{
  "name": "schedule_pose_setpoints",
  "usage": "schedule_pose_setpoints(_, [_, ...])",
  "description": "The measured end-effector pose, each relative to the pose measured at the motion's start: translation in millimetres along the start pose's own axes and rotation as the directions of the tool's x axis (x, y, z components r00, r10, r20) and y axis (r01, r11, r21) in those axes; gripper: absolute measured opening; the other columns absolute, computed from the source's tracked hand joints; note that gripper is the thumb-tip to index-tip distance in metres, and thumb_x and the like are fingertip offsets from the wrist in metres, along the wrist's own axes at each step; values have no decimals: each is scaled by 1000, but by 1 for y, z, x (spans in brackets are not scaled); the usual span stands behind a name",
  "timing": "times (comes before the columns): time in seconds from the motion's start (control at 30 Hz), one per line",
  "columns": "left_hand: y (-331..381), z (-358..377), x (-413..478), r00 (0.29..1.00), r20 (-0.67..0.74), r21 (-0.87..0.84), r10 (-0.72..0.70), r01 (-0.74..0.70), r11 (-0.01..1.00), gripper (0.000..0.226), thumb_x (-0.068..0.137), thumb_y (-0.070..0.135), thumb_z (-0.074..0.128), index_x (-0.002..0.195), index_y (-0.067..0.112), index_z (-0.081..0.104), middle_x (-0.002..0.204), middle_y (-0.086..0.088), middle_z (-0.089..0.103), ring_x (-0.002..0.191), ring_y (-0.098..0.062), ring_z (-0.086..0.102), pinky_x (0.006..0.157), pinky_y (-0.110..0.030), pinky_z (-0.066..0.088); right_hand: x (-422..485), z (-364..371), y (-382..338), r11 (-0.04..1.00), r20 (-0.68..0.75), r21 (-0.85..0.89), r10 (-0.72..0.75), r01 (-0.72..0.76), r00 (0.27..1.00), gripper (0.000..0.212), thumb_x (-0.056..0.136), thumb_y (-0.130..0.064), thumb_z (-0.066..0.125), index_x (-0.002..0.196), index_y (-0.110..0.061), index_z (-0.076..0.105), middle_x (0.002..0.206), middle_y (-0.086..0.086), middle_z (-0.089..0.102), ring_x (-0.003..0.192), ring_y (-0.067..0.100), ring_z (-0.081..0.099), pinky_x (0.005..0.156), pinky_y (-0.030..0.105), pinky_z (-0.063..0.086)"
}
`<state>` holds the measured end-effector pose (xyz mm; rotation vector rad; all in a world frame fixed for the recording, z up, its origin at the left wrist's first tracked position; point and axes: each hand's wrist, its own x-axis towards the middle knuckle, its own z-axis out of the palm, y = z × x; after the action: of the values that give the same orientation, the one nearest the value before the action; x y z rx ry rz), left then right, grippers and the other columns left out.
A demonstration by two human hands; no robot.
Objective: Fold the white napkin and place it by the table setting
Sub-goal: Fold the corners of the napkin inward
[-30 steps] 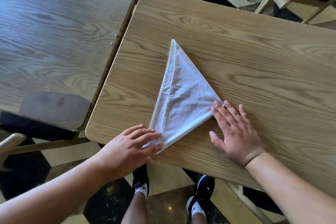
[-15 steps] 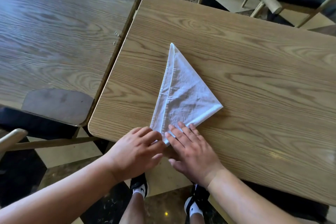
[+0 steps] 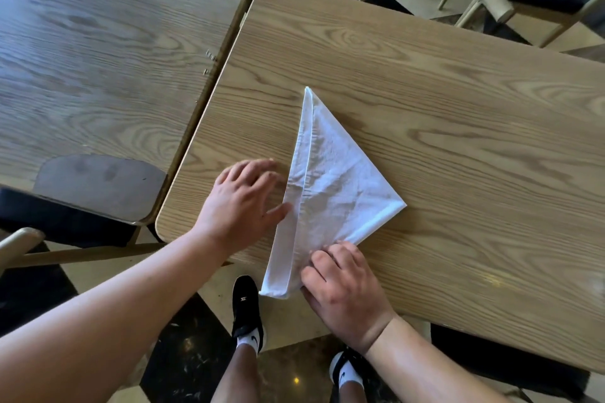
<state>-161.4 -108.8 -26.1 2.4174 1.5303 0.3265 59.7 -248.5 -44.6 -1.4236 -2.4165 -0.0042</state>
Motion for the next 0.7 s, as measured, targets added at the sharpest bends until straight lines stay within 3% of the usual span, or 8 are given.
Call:
schedule_pose_setpoints(0.13, [-5,5,35,994,32,-39,-106,107,993,85,78,84,59,139,25,60,161,-1,47,154,-27,35,128,-57,21,11,-10,0,998,8,64,7,-8,1000,10,89,-19,73,86,-18,64,91,4,63,88,32,64,97,46,52])
schedule_pose_setpoints(0.3, [-20,-2,62,990,84,6,-115,115,993,111,65,101,51,150,29,51,170,0,34,162,-21,18,130,-61,5,43,-33,17,963,34,250,96,-102,995,3,88,-15,67,90,-14,69,92,5,67,86,31,63,84,44,54])
schedule_pose_setpoints(0.4, [-25,-2,64,995,62,31,-84,82,996,108,69,101,44,149,29,52,170,-1,35,161,-23,20,129,-62,7,72,-48,35,917,27,356,184,-181,983,9,94,-19,64,95,-12,69,94,4,67,87,29,62,81,42,54])
schedule_pose_setpoints(0.5, [-26,-1,62,997,41,11,-60,59,998,95,74,81,49,148,24,55,168,-5,39,160,-29,26,128,-64,12,107,-60,56,868,42,413,283,-275,958,9,94,-21,66,100,-14,69,95,-1,68,88,25,62,82,34,50])
schedule_pose_setpoints(0.7, [-30,3,66,998,40,45,-49,48,998,94,70,82,58,147,29,51,168,0,39,160,-25,24,128,-61,11,178,-76,98,629,242,595,453,-500,858,9,96,-19,68,104,-23,69,86,-8,71,79,11,67,72,31,53])
